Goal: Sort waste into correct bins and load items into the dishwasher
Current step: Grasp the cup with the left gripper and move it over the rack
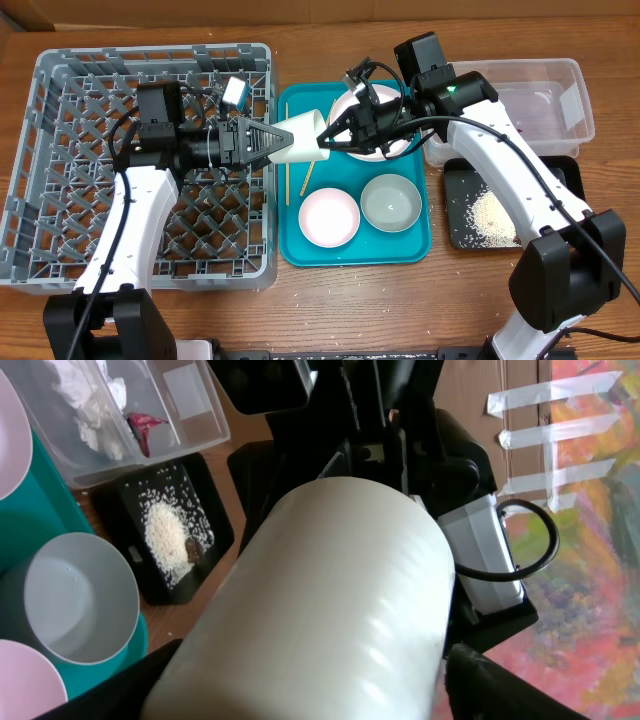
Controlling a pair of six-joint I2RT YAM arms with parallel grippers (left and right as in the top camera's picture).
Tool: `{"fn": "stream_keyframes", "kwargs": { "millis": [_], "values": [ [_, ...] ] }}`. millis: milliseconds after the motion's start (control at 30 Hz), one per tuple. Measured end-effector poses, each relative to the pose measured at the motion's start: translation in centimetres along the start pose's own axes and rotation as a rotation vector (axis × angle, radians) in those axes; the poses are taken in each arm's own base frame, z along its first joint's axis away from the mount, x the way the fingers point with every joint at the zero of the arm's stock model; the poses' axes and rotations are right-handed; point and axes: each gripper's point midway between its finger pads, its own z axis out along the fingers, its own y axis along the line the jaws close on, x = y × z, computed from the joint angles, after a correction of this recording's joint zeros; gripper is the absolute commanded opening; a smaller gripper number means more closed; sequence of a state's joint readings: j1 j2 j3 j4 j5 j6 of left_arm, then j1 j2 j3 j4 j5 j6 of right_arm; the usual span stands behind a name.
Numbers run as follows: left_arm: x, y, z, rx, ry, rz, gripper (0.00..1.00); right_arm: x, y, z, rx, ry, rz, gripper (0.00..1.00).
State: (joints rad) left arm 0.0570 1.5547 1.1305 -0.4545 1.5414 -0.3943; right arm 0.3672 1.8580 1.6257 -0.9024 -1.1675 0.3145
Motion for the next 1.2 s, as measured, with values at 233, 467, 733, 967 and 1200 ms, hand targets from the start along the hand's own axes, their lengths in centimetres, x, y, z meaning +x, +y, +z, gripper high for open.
{"fn": "stream_keyframes", "kwargs": {
  "millis": [233,467,733,967,1200],
  "values": [
    [0.0,-0.2,-0.1,0.010,0.002,-0.014,0.45,-0.4,0.2,0.0,-0.005,-0.011,-0.009,0.04],
    [-0.1,-0.2,-0.1,0.008,-0.001,-0.024,0.34,-0.6,-0.1,0.0,0.014,-0.021,0.007,0.24],
    [-1.4,0.4,-0.9,-0.038,-0.045,0.036,0.36,-1.3,-3.4,-0.7,0.182,-0.084,0.063,0.70],
    [-2.4,1.7,-3.4,-0.241,-0.190,-0.019,0.36,-1.8,-9.3,-5.1,0.452,-0.186,0.182,0.71],
    [1.2,0.1,-5.5,-0.621,-0.266,-0.162,0.34,-1.4,-11.8,-7.2,0.583,-0.211,0.223,0.71]
  ]
}}
